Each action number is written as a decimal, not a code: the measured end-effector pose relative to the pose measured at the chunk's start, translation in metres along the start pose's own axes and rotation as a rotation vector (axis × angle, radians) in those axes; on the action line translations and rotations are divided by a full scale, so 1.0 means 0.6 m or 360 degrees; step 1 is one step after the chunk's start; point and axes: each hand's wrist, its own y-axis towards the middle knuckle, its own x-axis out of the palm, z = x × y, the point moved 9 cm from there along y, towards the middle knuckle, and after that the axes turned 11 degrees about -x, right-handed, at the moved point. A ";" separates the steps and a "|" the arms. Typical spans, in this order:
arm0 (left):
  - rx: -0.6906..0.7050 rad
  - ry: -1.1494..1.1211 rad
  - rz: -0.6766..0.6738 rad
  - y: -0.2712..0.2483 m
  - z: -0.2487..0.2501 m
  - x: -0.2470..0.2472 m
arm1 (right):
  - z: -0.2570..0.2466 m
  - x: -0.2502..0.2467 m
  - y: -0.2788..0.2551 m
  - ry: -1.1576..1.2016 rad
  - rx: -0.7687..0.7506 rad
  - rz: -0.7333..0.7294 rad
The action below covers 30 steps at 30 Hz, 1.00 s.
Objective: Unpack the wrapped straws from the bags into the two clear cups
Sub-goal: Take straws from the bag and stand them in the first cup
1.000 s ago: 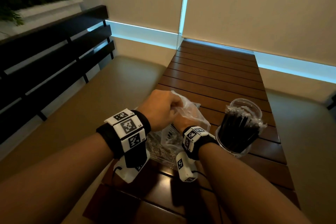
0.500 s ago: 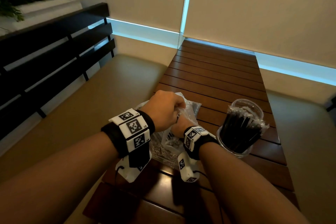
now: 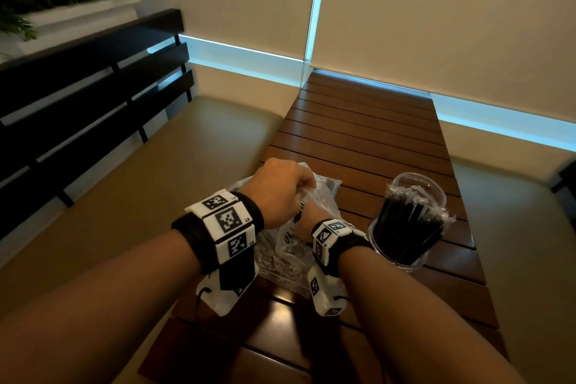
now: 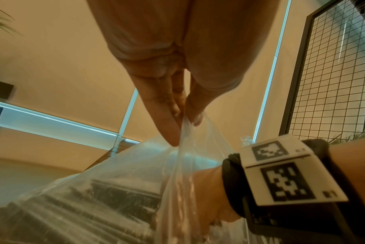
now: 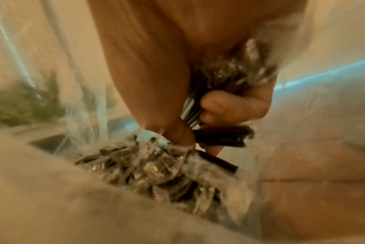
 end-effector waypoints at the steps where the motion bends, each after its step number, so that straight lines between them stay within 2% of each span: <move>1: -0.0004 -0.0002 0.0006 0.001 -0.002 0.000 | -0.002 -0.007 -0.005 -0.0044 0.0004 0.0006; 5: -0.0051 -0.0023 0.0028 0.006 -0.012 0.004 | -0.021 -0.010 -0.020 0.0112 -0.0082 -0.0229; 9: -0.0088 -0.0024 0.0092 0.013 -0.007 0.006 | -0.022 -0.059 -0.040 -0.0190 0.0008 -0.0072; 11: -0.0120 -0.0011 0.0134 0.019 -0.002 0.007 | -0.024 -0.072 -0.061 -0.0236 -0.0017 -0.0134; 13: -0.0168 0.0007 0.0137 0.026 -0.001 0.012 | -0.027 -0.094 -0.091 -0.0263 -0.0151 -0.0167; 18: -0.0308 0.0082 0.0095 0.037 0.003 0.027 | -0.001 -0.198 -0.195 -0.0658 -0.0257 -0.0004; 21: -0.0376 0.0101 0.0080 0.031 0.013 0.033 | 0.050 -0.255 -0.252 -0.0817 -0.0165 0.0032; 24: -0.0425 0.0125 0.0011 0.023 0.021 0.044 | 0.100 -0.309 -0.299 -0.0890 -0.0049 0.0165; 28: -0.0515 0.0049 -0.0090 0.005 0.035 0.059 | 0.169 -0.363 -0.354 -0.0704 0.0160 0.0459; 30: -0.0408 -0.0020 -0.0120 -0.002 0.071 0.061 | 0.192 -0.370 -0.364 -0.0451 0.0212 0.0619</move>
